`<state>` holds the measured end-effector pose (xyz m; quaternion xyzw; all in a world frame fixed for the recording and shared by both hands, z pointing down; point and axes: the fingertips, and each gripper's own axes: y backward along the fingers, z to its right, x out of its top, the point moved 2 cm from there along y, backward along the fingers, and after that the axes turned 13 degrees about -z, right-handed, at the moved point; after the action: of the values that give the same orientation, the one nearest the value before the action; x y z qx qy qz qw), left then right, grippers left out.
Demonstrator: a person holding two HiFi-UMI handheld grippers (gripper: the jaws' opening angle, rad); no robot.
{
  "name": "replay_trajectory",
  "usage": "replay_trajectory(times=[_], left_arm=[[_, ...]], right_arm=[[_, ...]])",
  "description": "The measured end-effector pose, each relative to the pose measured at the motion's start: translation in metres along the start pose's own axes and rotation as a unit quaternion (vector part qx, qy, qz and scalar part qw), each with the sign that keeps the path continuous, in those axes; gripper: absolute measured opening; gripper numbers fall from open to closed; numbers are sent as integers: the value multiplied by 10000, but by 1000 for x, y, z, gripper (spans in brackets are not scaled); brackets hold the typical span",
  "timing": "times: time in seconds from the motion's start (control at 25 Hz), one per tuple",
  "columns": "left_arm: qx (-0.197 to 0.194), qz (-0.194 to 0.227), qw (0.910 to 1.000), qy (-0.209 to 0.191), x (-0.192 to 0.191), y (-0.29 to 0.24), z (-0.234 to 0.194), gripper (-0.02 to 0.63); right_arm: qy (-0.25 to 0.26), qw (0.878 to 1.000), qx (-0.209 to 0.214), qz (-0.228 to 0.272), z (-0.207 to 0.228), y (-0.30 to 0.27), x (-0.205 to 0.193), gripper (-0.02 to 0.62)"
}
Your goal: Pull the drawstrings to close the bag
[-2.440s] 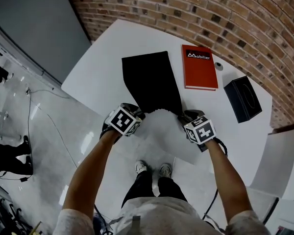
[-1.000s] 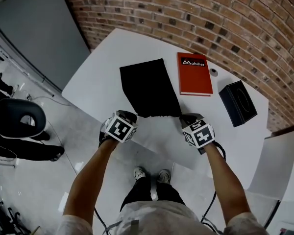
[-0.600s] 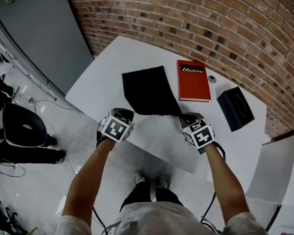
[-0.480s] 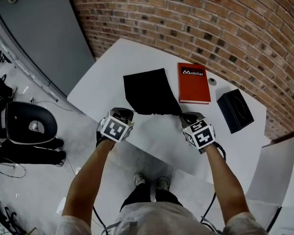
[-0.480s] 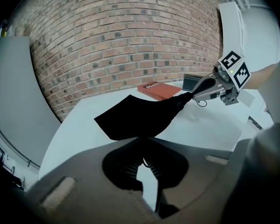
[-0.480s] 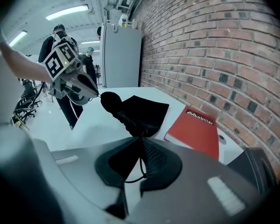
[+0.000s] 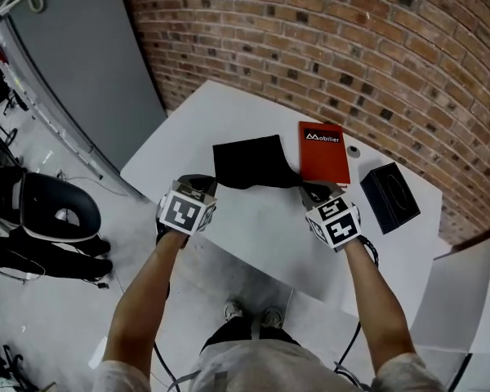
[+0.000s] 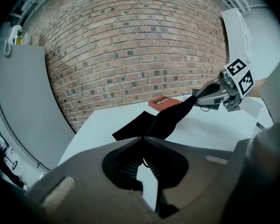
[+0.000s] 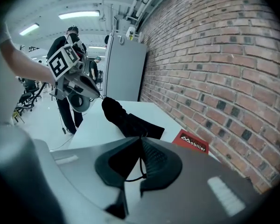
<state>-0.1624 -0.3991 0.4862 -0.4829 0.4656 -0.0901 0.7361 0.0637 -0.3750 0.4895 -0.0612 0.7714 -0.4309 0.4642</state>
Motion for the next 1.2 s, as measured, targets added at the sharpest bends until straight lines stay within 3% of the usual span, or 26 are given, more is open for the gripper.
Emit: replay_trajectory(times=[0.64,1.2], left_arm=[[319,845,9955,295,42,60,-27,6],[591,1486,9864,380,70,105,-42,6]], right_arm=[[-30,9966,-386,721,17,34,69,12],[96,9919,-653,1089,28,63,105,12]])
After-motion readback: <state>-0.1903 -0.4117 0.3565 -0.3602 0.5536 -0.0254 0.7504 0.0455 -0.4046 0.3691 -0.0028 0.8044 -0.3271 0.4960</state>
